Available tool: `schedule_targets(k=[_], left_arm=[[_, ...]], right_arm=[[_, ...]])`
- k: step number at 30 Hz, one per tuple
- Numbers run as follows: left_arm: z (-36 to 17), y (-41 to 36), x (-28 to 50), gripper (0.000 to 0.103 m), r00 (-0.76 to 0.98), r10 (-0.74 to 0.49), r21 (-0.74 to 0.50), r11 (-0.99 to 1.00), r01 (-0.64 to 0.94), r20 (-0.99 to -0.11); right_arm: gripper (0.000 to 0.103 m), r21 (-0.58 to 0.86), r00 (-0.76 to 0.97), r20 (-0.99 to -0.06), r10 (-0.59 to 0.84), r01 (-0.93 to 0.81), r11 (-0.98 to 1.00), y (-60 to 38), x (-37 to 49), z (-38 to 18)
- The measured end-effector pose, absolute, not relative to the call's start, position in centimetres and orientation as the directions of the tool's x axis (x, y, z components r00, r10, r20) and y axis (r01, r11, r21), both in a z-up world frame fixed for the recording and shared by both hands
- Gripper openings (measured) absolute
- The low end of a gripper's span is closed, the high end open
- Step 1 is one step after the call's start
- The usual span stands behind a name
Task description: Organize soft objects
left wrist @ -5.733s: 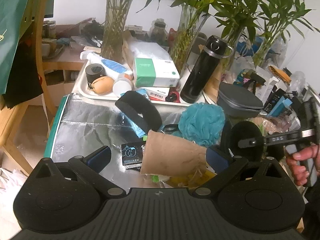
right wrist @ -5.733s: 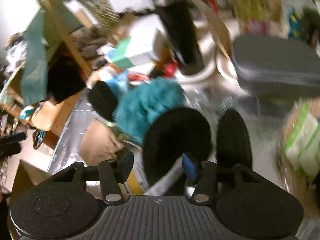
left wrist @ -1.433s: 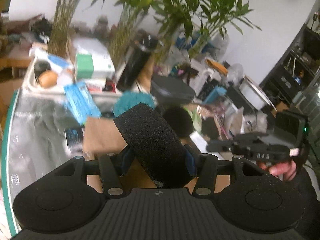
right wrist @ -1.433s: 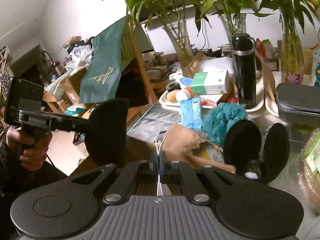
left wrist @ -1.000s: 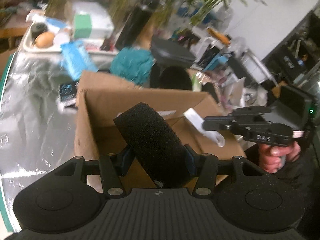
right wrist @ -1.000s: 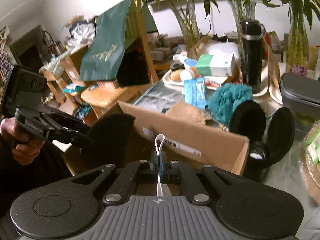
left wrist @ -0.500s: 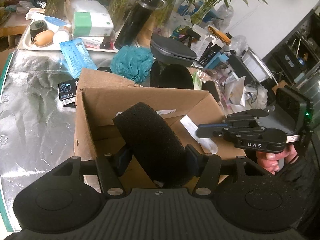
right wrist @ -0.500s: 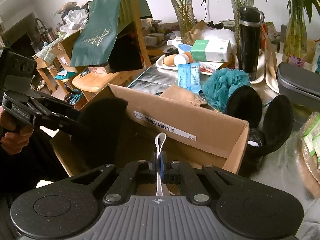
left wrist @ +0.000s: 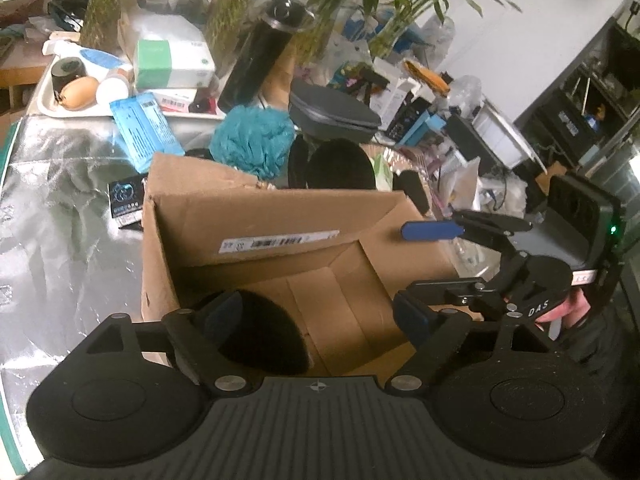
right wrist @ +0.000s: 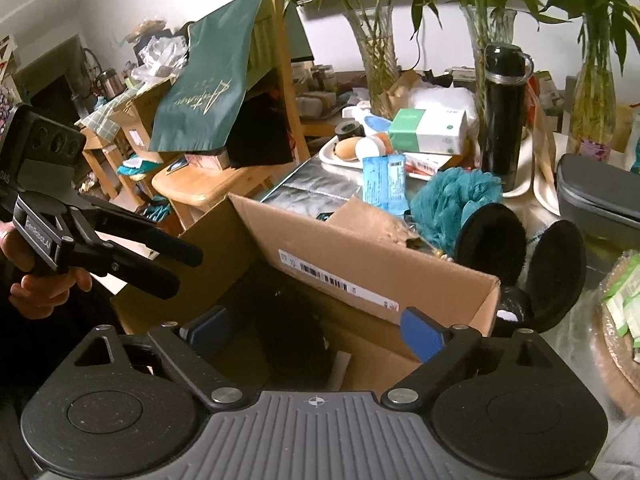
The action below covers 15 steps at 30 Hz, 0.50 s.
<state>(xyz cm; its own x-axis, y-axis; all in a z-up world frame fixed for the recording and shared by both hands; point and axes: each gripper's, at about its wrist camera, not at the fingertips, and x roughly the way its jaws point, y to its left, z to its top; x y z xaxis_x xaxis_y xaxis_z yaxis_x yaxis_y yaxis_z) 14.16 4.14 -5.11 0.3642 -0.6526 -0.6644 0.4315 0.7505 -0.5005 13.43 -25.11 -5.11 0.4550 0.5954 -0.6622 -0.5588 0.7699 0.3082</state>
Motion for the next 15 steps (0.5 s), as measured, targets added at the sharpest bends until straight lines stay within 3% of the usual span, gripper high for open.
schedule_targets(k=[15], left_arm=[[-2.8,4.7,13.5,0.086,0.566,-0.561,-0.385,0.827,0.41,-0.604]], right_arm=[[0.103,0.282,0.618,-0.578,0.534,-0.462,0.841,-26.8,13.9,-3.9]])
